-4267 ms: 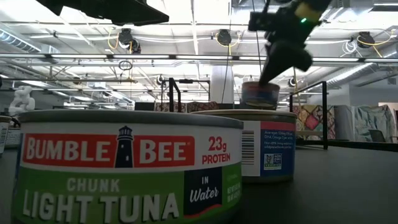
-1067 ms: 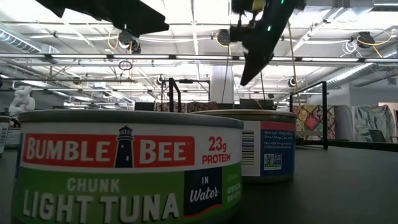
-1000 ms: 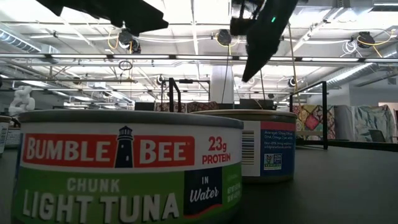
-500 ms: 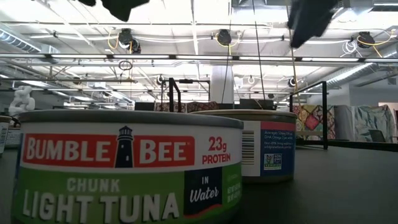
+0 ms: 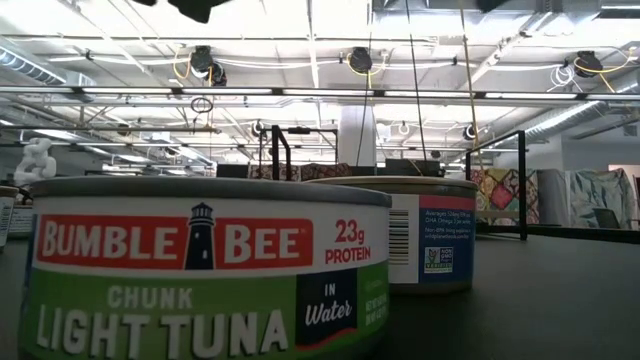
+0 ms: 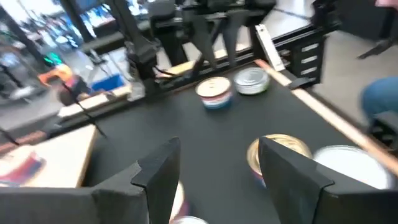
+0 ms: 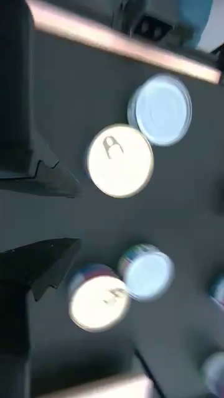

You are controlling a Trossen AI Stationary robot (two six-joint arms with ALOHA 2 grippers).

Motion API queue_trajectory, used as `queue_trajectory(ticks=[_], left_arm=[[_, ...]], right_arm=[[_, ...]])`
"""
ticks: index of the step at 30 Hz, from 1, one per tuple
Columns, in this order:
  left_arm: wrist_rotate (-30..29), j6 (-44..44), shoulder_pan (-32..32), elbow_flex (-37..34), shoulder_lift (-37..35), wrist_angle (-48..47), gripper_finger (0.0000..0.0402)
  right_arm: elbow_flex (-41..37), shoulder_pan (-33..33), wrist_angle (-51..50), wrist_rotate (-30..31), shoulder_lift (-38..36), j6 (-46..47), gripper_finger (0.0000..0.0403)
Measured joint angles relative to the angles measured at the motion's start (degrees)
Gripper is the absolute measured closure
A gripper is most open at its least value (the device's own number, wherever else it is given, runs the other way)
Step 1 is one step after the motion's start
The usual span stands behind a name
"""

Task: Stack canned seafood by type on shelf
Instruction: Put the blue pink tuna can on the shelf

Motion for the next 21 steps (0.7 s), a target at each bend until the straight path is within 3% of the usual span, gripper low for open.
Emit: queue_trajectory(ticks=[5, 14, 21], left_arm=[[-2.66, 1.31, 3.39, 0.00, 1.49, 2.91, 0.0185], [1.78, 4.14, 9.70, -2.67, 0.02, 2.68, 0.0185], [6.31, 4.08, 16.48, -10.30, -12.91, 8.82, 0.0185]], right_arm=[[-0.02, -2.02, 2.95, 0.72, 4.28, -8.70, 0.0273], [-0.02, -6.23, 5.48, 0.32, 7.56, -11.77, 0.0203], [-0.02, -9.87, 5.83, 0.08, 7.56, -17.33, 0.0175]])
